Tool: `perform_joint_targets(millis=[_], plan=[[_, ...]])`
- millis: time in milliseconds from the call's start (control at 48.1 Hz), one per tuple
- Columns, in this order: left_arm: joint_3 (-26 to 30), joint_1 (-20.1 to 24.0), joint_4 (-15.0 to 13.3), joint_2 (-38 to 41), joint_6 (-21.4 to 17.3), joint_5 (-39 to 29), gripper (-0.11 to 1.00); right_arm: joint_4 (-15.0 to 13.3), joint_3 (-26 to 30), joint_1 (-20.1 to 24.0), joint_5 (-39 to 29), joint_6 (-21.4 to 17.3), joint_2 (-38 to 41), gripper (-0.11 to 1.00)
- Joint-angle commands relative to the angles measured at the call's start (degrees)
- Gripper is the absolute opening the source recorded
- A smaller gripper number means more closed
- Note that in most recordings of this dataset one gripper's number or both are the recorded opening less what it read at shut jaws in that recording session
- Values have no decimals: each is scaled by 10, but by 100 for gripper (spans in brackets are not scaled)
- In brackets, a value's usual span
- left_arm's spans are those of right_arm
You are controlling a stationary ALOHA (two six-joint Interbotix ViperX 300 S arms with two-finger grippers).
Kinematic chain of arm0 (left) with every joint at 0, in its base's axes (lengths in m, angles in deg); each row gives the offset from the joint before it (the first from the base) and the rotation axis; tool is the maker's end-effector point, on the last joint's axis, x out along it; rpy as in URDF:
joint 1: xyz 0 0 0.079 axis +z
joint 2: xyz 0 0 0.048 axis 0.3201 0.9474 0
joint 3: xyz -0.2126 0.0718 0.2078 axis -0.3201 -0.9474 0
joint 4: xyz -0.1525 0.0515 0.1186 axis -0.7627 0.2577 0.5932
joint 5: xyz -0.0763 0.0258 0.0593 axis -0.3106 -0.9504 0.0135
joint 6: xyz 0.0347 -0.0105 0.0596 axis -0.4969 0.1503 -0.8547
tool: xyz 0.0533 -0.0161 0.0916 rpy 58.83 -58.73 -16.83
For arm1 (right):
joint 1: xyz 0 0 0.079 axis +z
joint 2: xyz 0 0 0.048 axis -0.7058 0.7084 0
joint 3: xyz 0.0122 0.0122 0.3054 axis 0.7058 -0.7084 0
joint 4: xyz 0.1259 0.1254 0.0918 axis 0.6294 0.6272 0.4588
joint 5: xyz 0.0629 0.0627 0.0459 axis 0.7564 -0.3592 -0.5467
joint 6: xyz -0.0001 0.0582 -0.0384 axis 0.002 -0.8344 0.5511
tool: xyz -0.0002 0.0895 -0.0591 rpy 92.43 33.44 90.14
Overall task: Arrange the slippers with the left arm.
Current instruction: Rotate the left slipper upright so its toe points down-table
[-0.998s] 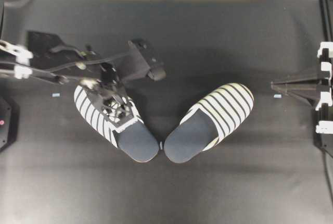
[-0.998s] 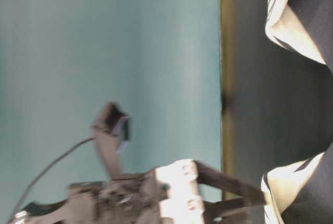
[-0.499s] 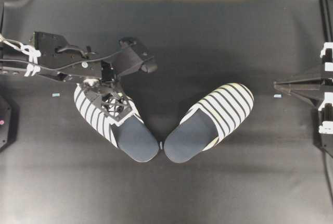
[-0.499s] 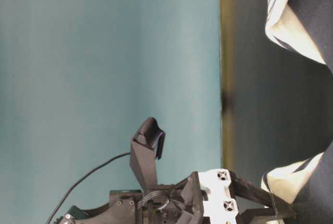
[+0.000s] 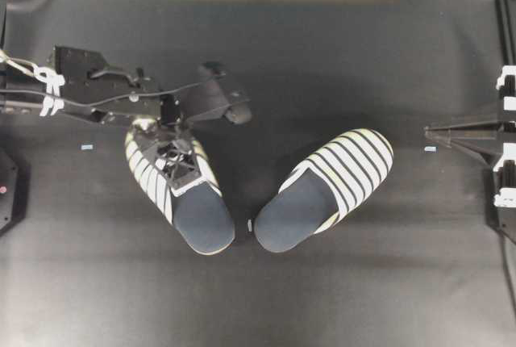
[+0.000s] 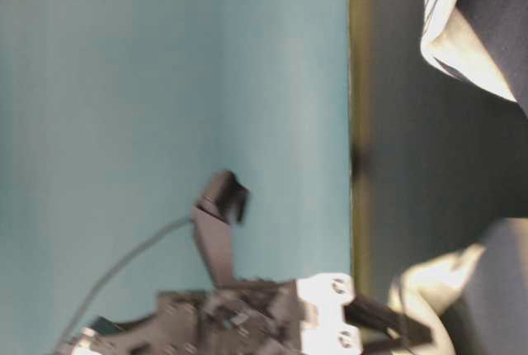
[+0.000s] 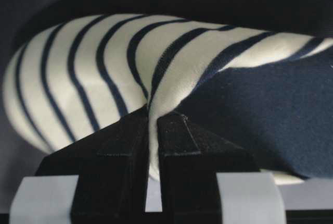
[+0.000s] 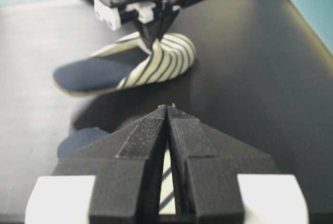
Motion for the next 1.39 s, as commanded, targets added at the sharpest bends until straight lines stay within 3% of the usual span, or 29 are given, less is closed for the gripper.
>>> perform_joint_targets(millis=[0,208,291,436,956,1372], plan=[[35,-2,5,-18,-48,-2,1,2,4,-2,6,3,2,1],[89,-1,11,-14,-176,2,1,1,2,-1,6,3,2,1],[104,-1,11,-3,-209,14,1,2,1,-2,6,2,2,1],[108,5,15,10,-229,29,1,2,-1,-2,6,2,2,1],[90,28,20,59,-229,57,1,2,-8,-2,18,0,2,1],[89,14,14,75,-196,61,1,2,-10,0,21,0,2,1]])
